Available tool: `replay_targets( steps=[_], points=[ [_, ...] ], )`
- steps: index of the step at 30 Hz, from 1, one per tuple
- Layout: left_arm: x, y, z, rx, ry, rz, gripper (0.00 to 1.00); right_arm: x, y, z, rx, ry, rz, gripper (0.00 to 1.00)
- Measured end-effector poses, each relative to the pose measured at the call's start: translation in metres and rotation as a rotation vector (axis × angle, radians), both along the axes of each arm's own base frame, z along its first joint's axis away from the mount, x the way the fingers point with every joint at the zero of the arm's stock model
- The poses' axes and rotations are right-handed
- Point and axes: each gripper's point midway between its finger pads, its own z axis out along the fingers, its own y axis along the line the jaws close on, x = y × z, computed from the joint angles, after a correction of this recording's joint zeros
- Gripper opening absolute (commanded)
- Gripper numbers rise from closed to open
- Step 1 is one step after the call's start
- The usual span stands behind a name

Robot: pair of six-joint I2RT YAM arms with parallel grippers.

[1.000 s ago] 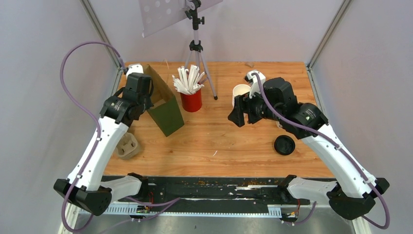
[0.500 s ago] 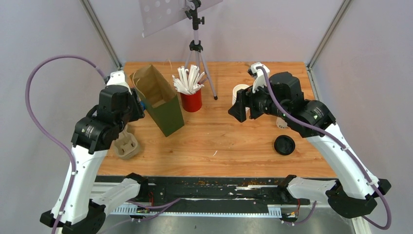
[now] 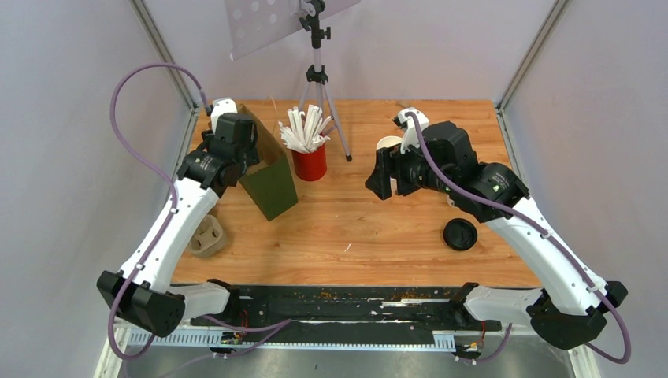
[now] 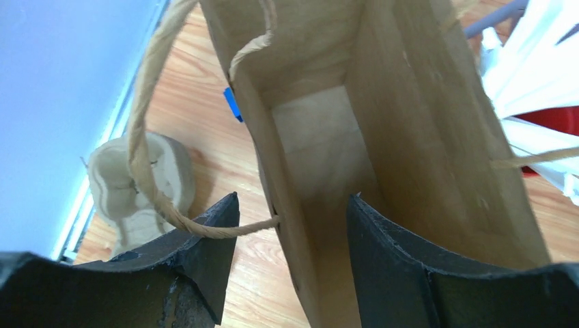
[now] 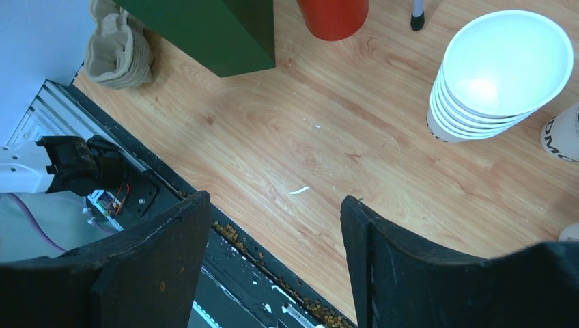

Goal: Pack the takeout coffee

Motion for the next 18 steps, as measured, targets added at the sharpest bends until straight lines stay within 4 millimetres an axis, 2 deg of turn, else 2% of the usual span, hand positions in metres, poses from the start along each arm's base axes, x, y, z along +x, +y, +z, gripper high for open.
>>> replay_targets(
  steps=[2,4,6,9,13,15,18],
  points=[
    [0.003,0.005,-0.004,0.029,0.012,0.021,0.65,0.002,0.000,0.003,0.005,-0.005,-0.008,0.70],
    [0.003,0.011,-0.003,0.057,0.011,0.039,0.59,0.003,0.000,0.003,0.006,-0.005,-0.017,0.70],
    [0.003,0.015,0.000,0.068,-0.004,0.054,0.47,0.005,0.001,0.001,-0.001,-0.001,-0.022,0.70],
    [0.002,0.021,0.000,0.081,-0.011,0.061,0.25,0.009,0.003,-0.005,-0.017,0.009,-0.028,0.70],
    [0.002,0.018,-0.002,0.081,0.003,0.025,0.07,0.013,0.004,-0.010,-0.033,0.016,-0.038,0.70],
    [0.000,0.013,-0.002,0.069,0.010,-0.014,0.00,0.015,0.003,-0.010,-0.039,0.012,-0.048,0.71],
    [-0.011,0.007,0.004,0.045,0.018,-0.072,0.00,0.017,0.002,-0.009,-0.043,0.002,-0.056,0.71]
  ],
)
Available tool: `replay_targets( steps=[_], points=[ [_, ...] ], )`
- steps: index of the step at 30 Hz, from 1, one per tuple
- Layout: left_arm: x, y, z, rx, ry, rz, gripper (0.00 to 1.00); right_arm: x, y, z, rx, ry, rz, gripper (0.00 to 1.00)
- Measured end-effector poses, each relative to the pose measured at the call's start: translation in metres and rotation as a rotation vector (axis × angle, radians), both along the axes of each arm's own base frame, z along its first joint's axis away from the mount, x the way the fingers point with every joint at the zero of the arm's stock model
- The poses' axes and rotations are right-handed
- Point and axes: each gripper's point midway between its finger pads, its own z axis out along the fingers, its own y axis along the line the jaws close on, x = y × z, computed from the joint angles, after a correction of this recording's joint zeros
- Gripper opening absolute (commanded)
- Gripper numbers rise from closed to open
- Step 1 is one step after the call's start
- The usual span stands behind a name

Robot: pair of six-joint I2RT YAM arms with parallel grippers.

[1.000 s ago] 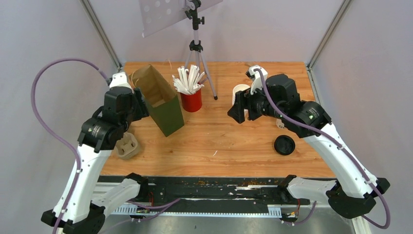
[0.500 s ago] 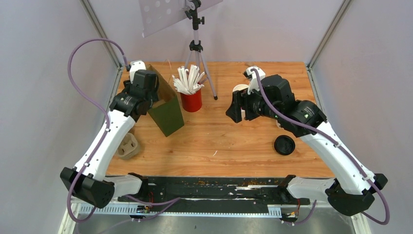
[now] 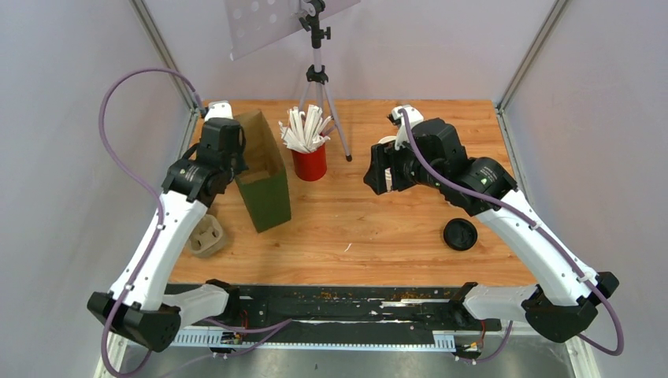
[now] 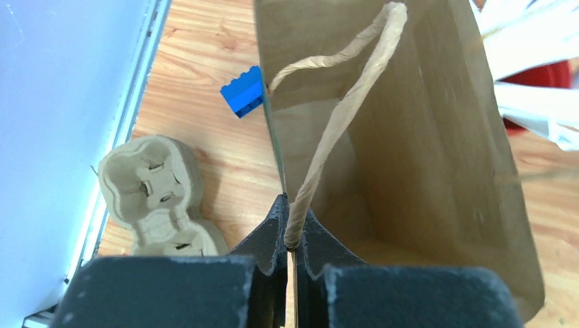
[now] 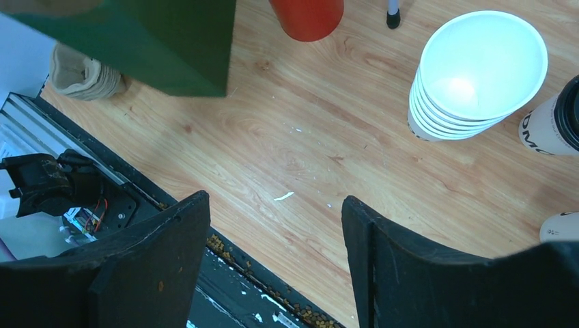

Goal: Pack the takeout coffee

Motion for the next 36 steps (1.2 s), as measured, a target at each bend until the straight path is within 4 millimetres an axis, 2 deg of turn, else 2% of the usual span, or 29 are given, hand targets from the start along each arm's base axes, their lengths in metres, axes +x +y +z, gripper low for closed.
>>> replay_targets(
  steps=[9,12,16,21,24,26,29,32,36],
  points=[
    [-0.071,-0.011,0.038,-0.104,-0.012,-0.199,0.00,0.010,0.001,0.009,0.001,-0.062,-0.006,0.72],
    [-0.087,-0.026,0.039,-0.143,-0.006,-0.318,0.00,0.014,0.001,0.014,0.003,-0.093,-0.005,0.72],
    [-0.100,-0.058,0.037,-0.229,-0.008,-0.512,0.00,0.018,0.003,0.021,0.012,-0.131,-0.002,0.72],
    [-0.097,-0.102,0.038,-0.321,-0.035,-0.741,0.00,0.022,-0.002,0.028,0.010,-0.171,-0.027,0.71],
    [-0.089,-0.128,0.043,-0.357,-0.060,-0.876,0.00,0.024,-0.017,0.038,-0.002,-0.210,-0.090,0.71],
    [-0.082,-0.148,0.046,-0.380,-0.071,-0.969,0.00,0.025,-0.030,0.050,-0.001,-0.255,-0.141,0.72],
    [-0.073,-0.181,0.041,-0.420,-0.041,-1.103,0.00,0.022,-0.049,0.073,0.013,-0.328,-0.197,0.72],
    [-0.069,-0.204,0.029,-0.446,0.009,-1.195,0.00,0.018,-0.064,0.095,0.033,-0.387,-0.240,0.73],
    [-0.071,-0.217,0.015,-0.448,0.054,-1.271,0.00,0.016,-0.072,0.104,0.042,-0.413,-0.269,0.72]
  ],
)
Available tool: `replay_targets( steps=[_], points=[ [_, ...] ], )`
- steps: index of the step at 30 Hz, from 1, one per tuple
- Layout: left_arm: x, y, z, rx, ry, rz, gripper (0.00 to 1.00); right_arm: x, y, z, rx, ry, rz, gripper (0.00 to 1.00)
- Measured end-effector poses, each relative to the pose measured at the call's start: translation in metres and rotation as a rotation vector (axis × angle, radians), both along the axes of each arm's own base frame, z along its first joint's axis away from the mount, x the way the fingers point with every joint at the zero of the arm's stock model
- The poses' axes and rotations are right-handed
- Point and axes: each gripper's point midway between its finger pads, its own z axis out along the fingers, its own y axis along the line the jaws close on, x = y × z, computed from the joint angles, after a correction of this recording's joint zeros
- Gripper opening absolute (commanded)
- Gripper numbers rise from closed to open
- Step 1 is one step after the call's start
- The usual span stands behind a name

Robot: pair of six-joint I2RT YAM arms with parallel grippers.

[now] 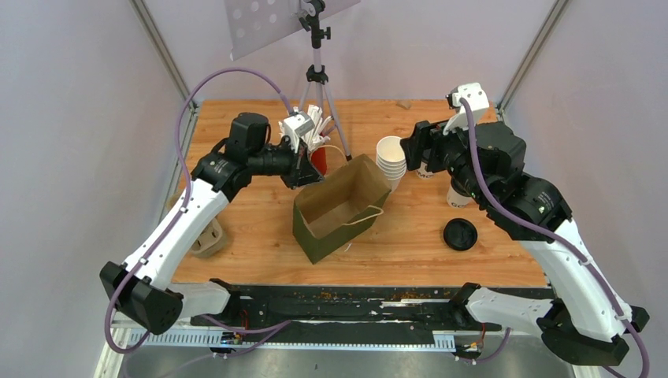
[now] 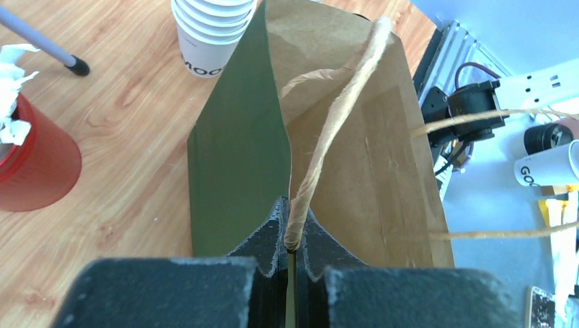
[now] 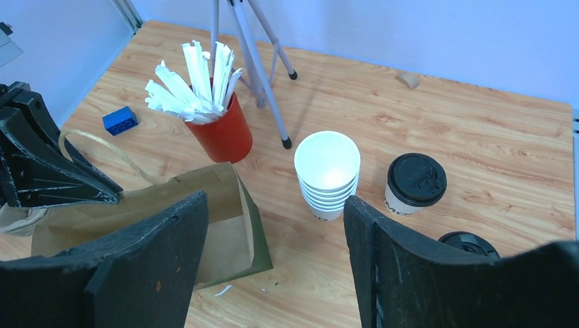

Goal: Pack the takeout coffee

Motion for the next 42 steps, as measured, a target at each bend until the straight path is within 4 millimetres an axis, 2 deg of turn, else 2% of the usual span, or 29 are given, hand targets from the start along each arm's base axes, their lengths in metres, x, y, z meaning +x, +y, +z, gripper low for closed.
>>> replay_targets(
  steps=[2,4,6,9,13,19,22,29,31,33,35,37,39,42],
  points=[
    [0.000,-0.003,-0.003,0.004,-0.002,-0.023,0.00,0.001,0.000,-0.001,-0.004,0.004,-0.003,0.72],
    [0.001,-0.006,-0.002,0.005,-0.011,-0.043,0.07,0.002,0.000,-0.004,-0.012,0.011,-0.007,0.72],
    [0.005,-0.008,0.001,0.005,-0.024,-0.050,0.18,0.001,-0.001,-0.007,-0.021,0.021,-0.007,0.72],
    [0.009,-0.008,0.005,0.011,-0.051,-0.052,0.41,-0.001,-0.002,-0.011,-0.034,0.038,-0.007,0.72],
    [0.014,-0.003,0.008,0.042,-0.079,-0.022,0.65,-0.005,-0.004,-0.018,-0.040,0.070,-0.008,0.72],
    [0.028,0.023,0.009,0.145,-0.128,0.131,0.87,-0.016,-0.003,-0.035,-0.045,0.149,0.014,0.73],
    [0.034,0.039,0.019,0.193,-0.138,0.233,0.99,-0.023,0.001,-0.046,-0.051,0.197,0.051,0.76],
    [0.046,0.077,0.092,0.179,-0.237,0.503,1.00,-0.052,0.009,-0.074,-0.067,0.291,0.187,0.84],
    [0.045,0.093,0.105,0.186,-0.241,0.594,1.00,-0.058,0.009,-0.073,-0.068,0.298,0.208,0.85],
    [0.046,0.109,0.109,0.202,-0.227,0.691,1.00,-0.061,0.008,-0.071,-0.071,0.301,0.219,0.85],
    [0.047,0.132,0.104,0.237,-0.183,0.814,1.00,-0.064,0.007,-0.071,-0.072,0.305,0.225,0.86],
    [0.049,0.163,0.089,0.293,-0.111,0.949,1.00,-0.066,0.007,-0.069,-0.073,0.311,0.233,0.85],
    [0.050,0.196,0.068,0.362,-0.037,1.082,0.99,-0.066,0.009,-0.064,-0.067,0.309,0.243,0.85],
    [0.045,0.231,0.030,0.470,0.073,1.217,0.95,-0.066,0.014,-0.061,-0.054,0.312,0.258,0.83]
  ],
)
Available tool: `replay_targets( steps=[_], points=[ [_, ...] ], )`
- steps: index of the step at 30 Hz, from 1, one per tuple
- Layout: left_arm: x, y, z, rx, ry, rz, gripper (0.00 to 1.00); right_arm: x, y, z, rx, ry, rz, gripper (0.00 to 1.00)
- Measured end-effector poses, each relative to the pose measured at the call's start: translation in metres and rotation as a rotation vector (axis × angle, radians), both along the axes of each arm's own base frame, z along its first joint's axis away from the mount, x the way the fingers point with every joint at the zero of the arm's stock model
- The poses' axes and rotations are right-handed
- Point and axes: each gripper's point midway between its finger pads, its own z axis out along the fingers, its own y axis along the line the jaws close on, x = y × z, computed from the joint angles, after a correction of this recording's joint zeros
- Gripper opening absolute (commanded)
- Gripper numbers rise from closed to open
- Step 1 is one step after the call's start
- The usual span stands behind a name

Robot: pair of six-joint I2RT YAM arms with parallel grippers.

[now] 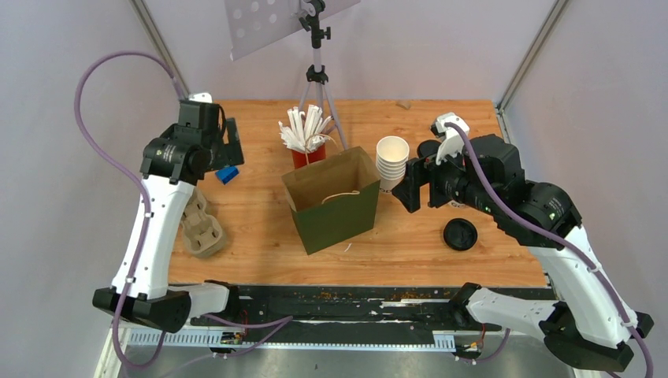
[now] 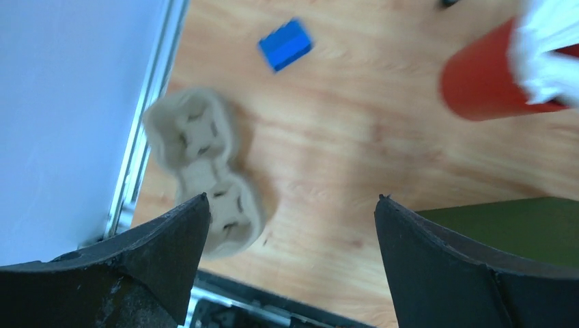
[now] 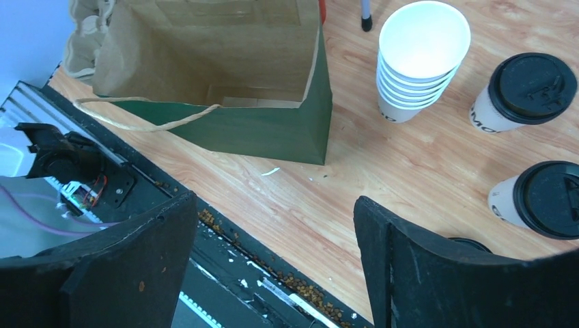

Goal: Pack the takeout coffee

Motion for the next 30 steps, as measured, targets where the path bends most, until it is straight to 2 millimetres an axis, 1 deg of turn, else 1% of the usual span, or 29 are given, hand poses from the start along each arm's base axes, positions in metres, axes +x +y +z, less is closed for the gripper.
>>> replay_targets(
  steps=[2,3,5,6,8,9,11,13,17,22,24,26,27,30],
  points=[
    [-0.007,0.016,-0.026,0.024,0.065,0.074,0.91,-0.002,0.003,0.001,0.012,0.007,0.014,0.82],
    [-0.013,0.025,-0.042,0.035,0.102,0.112,0.90,-0.004,0.005,0.001,0.022,0.014,0.026,0.82],
    [-0.026,0.038,-0.064,0.036,0.148,0.163,0.88,-0.006,0.008,0.002,0.038,0.017,0.040,0.82],
    [-0.032,0.045,-0.074,0.032,0.166,0.190,0.88,-0.008,0.009,0.001,0.046,0.021,0.045,0.82],
    [-0.048,0.067,-0.092,0.012,0.194,0.276,0.87,-0.011,0.011,-0.001,0.059,0.032,0.056,0.81],
    [-0.053,0.076,-0.100,0.006,0.204,0.315,0.86,-0.013,0.012,-0.001,0.066,0.037,0.062,0.81],
    [-0.059,0.088,-0.111,0.001,0.220,0.365,0.83,-0.016,0.014,-0.001,0.085,0.047,0.074,0.81],
    [-0.059,0.093,-0.125,-0.007,0.239,0.384,0.79,-0.018,0.016,-0.002,0.099,0.053,0.080,0.81],
    [-0.049,0.097,-0.149,-0.029,0.274,0.380,0.73,-0.024,0.013,-0.006,0.114,0.050,0.087,0.81],
    [-0.045,0.117,-0.170,-0.039,0.313,0.442,0.69,-0.025,0.010,-0.001,0.119,0.020,0.095,0.82],
    [-0.045,0.122,-0.177,-0.038,0.328,0.455,0.68,-0.025,0.010,0.000,0.111,0.009,0.101,0.83],
    [-0.045,0.124,-0.186,-0.034,0.348,0.452,0.67,-0.024,0.010,0.002,0.103,-0.003,0.107,0.83],
    [-0.045,0.124,-0.191,-0.030,0.362,0.448,0.65,-0.023,0.010,0.003,0.099,-0.008,0.110,0.83],
    [-0.049,0.125,-0.206,-0.019,0.403,0.438,0.62,-0.021,0.012,0.007,0.092,-0.021,0.117,0.83]
  ],
)
